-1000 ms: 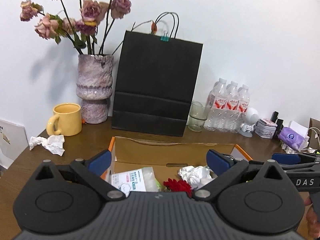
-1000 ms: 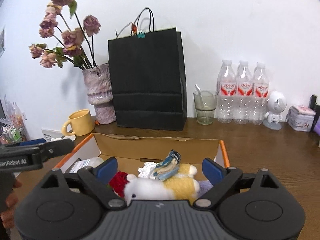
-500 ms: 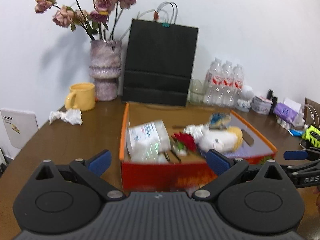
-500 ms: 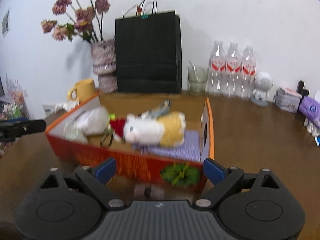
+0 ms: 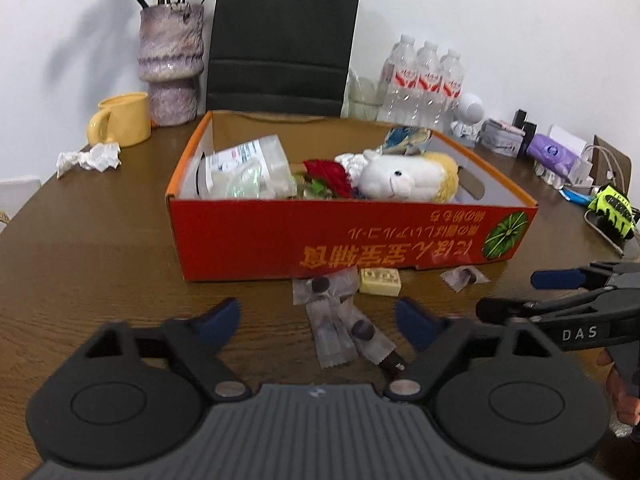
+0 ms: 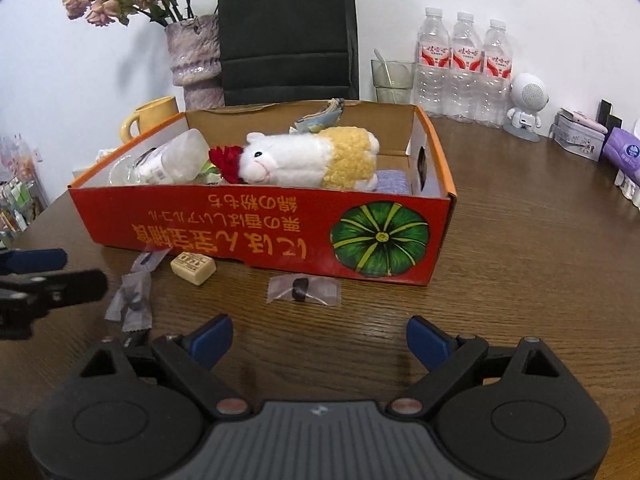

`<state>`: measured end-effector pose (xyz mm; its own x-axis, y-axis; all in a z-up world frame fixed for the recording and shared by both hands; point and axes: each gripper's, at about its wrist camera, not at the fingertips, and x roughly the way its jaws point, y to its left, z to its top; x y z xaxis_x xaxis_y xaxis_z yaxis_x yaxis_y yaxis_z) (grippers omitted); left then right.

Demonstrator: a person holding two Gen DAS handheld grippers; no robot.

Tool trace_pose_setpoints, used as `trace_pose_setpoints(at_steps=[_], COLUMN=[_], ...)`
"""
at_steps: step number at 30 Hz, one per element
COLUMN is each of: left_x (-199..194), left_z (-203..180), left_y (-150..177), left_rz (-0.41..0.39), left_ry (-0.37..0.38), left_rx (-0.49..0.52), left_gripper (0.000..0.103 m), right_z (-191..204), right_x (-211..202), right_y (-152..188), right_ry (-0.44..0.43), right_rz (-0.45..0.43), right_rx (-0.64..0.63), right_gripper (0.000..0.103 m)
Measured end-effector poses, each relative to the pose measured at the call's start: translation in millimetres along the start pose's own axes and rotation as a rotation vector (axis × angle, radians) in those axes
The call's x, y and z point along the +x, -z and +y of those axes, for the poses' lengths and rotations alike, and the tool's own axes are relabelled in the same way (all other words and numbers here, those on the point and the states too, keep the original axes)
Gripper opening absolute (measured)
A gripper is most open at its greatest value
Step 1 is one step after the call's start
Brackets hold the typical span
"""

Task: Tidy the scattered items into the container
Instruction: 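Move both open tools back toward the small sachets on the table, then grasp a clear sachet with the left tool while the right grasps another sachet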

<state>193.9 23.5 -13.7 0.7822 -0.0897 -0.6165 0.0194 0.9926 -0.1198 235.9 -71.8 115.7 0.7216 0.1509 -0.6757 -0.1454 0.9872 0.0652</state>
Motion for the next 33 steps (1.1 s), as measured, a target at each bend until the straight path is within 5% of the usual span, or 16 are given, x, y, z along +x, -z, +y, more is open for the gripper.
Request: trace_pose_setpoints(at_steps=[9, 19, 25, 28, 31, 33], left_x=[12.6, 21.9, 30.3, 32.8, 31.0, 28.8], left_z=[6.5, 3.3, 1.6, -4.5, -7.3, -6.4], left_y=[9.1, 4.1, -3.2, -1.1, 2.7, 5.0], left_rz=[0.055, 0.046, 0.048, 0.039, 0.027, 0.022], left_ry=[-0.018, -0.025, -0.025, -0.049, -0.048, -0.044], left_rx=[0.014, 0.03, 0.014, 0.065, 0.108, 0.115], left_gripper=[0.054, 0.053, 0.053, 0.04, 0.02, 0.019], right_z=[5.4, 6.7, 4.5, 6.2, 8.1, 8.1], right_x=[12.7, 29.1, 28.6, 28.9, 28.3, 27.4], right_y=[-9.9, -15.7, -15.5, -14.8, -13.5, -12.6], right_ry=[0.003, 0.011, 0.006, 0.009, 0.017, 0.014], right_rz=[-0.014, -0.003, -0.01, -0.014, -0.023, -0.028], right_rx=[0.007, 0.031, 0.047, 0.034, 0.016, 0.011], right_gripper=[0.089, 0.064, 0.062, 0.059, 0.045, 0.039])
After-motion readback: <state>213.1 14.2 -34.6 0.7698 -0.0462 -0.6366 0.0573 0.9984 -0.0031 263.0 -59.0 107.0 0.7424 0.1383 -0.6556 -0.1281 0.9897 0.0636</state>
